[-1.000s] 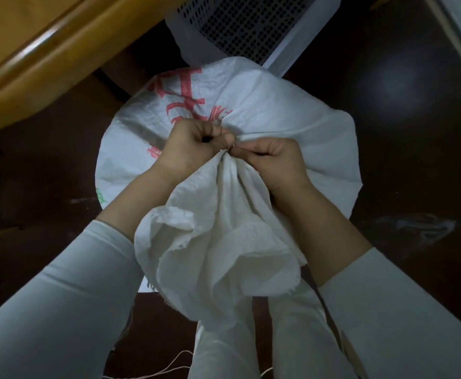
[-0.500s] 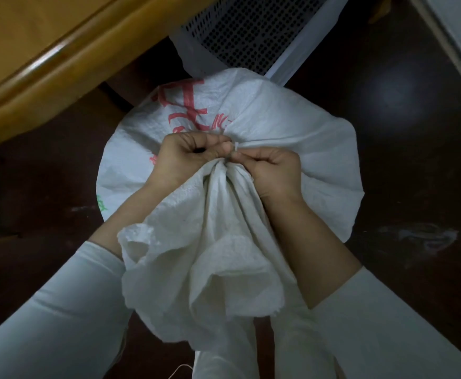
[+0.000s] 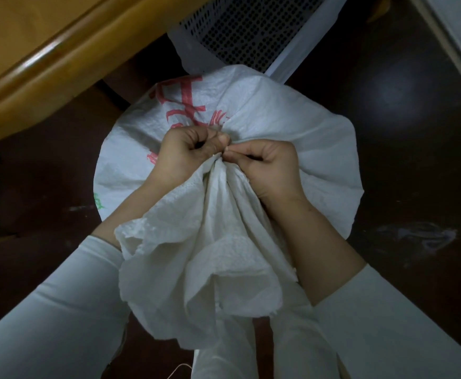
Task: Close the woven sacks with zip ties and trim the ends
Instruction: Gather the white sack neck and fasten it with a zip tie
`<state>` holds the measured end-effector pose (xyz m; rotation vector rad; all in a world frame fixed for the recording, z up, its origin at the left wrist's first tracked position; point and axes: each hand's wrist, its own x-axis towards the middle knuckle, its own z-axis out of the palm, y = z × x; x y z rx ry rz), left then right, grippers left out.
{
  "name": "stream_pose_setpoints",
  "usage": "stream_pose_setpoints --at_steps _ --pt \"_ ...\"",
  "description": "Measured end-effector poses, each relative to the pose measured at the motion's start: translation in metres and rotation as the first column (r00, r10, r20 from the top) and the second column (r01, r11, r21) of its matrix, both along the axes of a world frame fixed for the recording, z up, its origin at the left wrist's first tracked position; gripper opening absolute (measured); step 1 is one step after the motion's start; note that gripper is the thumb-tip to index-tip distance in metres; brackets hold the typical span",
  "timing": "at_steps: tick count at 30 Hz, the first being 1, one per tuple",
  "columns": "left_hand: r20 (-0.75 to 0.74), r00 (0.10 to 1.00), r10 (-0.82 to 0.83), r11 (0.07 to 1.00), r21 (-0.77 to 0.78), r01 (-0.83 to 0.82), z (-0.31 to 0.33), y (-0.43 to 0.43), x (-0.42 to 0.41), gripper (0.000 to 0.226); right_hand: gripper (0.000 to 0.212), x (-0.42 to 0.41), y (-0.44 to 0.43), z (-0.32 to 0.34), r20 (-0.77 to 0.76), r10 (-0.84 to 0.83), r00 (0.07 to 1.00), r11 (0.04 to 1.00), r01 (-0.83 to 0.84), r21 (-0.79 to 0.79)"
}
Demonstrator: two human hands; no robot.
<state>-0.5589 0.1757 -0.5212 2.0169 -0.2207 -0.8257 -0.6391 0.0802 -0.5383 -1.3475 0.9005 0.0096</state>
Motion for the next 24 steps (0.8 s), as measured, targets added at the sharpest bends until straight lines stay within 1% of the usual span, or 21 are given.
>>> stream_pose_setpoints --at_steps 3,5,7,9,13,18,20,21,24 --pt "-0.026 0.999 0.029 0.999 -0.018 -0.029 0.002 -0.001 -0.001 0.019 0.013 -0.003 0.001 -0.001 0.002 -0.070 0.998 0.994 0.069 0.080" --pt "-0.087 0.990 0.114 0.991 -0.064 -0.119 0.004 -0.001 -0.004 0.019 0.014 -0.004 0.002 -0.001 -0.010 -0.120 0.993 0.985 0.120 0.123" --pt "-0.191 0.956 0.221 0.964 -0.108 -0.244 0.008 -0.001 -0.007 0.018 0.012 -0.003 0.003 -0.001 -0.021 -0.155 0.988 0.978 0.156 0.140" --pt "-0.249 0.931 0.266 0.946 -0.120 -0.302 0.011 0.000 -0.009 0.019 0.012 -0.002 0.004 -0.002 -0.032 -0.174 0.984 0.972 0.177 0.157" --pt "-0.239 0.937 0.253 0.953 -0.107 -0.285 0.014 0.003 -0.010 0.019 0.015 -0.001 0.006 -0.002 -0.044 -0.202 0.978 0.961 0.207 0.181" --pt "-0.163 0.978 0.130 0.988 -0.064 -0.142 0.015 0.006 -0.008 0.020 0.013 -0.002 0.005 0.001 -0.029 -0.211 0.977 0.960 0.213 0.182" --pt "-0.152 0.983 0.101 0.992 -0.060 -0.112 0.016 0.007 -0.007 0.021 0.013 -0.002 0.005 0.000 -0.022 -0.222 0.975 0.960 0.222 0.173" --pt "-0.157 0.981 0.111 0.990 -0.068 -0.123 0.016 0.007 -0.007 0.022 0.014 -0.002 0.006 0.000 -0.015 -0.230 0.973 0.958 0.229 0.169" --pt "-0.198 0.956 0.218 0.966 -0.098 -0.240 0.018 0.006 -0.009 0.026 0.015 -0.002 0.006 -0.001 0.010 -0.248 0.969 0.957 0.244 0.156"
